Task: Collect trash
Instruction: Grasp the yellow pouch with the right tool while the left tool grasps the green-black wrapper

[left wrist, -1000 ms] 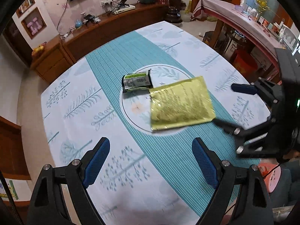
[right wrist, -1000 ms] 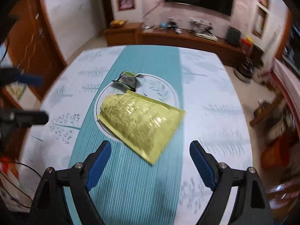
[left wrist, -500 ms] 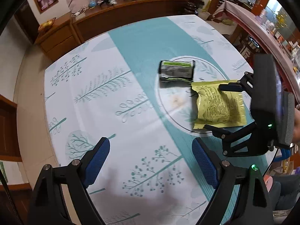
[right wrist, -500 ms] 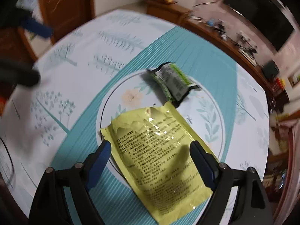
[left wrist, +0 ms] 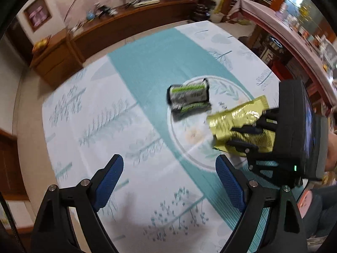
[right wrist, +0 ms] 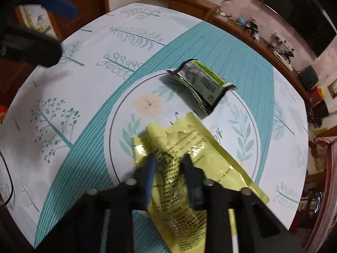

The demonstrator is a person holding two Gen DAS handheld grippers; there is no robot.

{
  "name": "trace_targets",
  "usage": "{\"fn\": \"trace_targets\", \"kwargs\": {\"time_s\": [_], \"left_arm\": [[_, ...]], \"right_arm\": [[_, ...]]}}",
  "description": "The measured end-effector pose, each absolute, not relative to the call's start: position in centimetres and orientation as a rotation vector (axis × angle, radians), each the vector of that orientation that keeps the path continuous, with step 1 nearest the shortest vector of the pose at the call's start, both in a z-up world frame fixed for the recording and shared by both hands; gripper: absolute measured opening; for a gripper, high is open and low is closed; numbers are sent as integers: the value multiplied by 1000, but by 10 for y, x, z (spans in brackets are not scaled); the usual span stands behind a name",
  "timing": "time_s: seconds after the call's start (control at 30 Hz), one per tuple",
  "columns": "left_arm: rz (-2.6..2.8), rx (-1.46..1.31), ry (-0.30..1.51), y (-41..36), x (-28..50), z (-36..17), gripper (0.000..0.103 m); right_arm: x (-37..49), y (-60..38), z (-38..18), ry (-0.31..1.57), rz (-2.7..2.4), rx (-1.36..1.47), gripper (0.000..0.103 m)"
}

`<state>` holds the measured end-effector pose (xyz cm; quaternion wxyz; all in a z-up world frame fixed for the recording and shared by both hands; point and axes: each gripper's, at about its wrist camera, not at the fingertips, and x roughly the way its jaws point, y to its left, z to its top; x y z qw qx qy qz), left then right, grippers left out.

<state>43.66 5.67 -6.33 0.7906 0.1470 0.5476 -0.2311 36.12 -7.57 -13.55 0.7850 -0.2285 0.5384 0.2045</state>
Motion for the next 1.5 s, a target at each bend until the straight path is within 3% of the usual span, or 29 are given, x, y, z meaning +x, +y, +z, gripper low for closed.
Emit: {"fn": "trace_targets", "kwargs": {"time_s": [0.2,0.53,0.87,0.93,1.17,1.47,1.5], "left_arm": [[-572,492,1111,20,463,-70,88],[-759,841,1052,-44,490,-115,88],[-853,1121,994,-93,498,-153,87],[-876,1131,982,-100,497,-155,81],[-962,1028,1136,-108,497,-158,17],[-827,858,1253,-93,475,-158,16],[-811,837,1268,-89,468,-156,5]], "right_arm": [[357,-96,-129,1156,346,-369,8],[343,-179,-105,1071,125,304,8],[335,-182,-111,1058,101,406,8],[330,-185,-113,1058,102,426,8],[317,-191,-115,1051,99,483,8],[293,-196,-110,1027,98,536,8],[289,-197,-109,1021,99,546,8]]}}
